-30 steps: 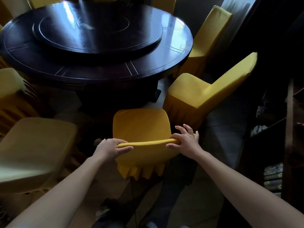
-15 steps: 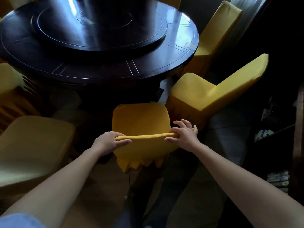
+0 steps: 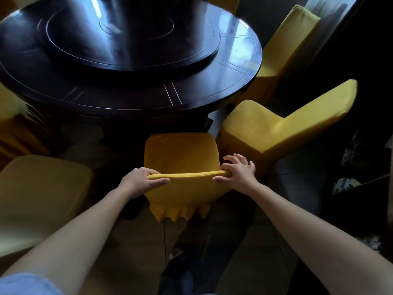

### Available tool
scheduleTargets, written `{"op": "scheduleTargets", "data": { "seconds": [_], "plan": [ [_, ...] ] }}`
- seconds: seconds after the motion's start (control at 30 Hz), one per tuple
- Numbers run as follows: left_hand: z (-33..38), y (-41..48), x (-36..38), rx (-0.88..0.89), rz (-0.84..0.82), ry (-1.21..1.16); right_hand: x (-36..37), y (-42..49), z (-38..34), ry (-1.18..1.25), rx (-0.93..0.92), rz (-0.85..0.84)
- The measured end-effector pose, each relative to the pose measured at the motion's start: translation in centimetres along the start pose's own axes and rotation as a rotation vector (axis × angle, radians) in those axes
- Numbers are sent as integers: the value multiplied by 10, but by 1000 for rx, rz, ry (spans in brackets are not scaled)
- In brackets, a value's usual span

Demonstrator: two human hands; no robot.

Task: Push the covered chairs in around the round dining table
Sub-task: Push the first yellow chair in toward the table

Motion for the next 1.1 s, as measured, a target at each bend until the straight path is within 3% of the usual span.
{"op": "scheduleTargets", "data": {
  "seconds": [0.3, 0.87, 1.1],
  "plan": [
    [4, 22, -12, -59, -83, -30, -9, 25, -1, -7, 9, -9],
    [-2, 32, -16, -25, -89, -28, -10, 30, -3, 42, 2, 25],
    [1, 38, -15, -29, -69, 26, -5, 34, 6, 25, -110, 152]
  ]
}}
Point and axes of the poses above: each hand's wrist, its own y-axis towards the middle knuckle, its own x-axis out of the palm, z = x × y, the point moved 3 cm from there along y, towards the middle knuckle, and after that the axes turned 2 degrees about y, right-handed, at the moved point
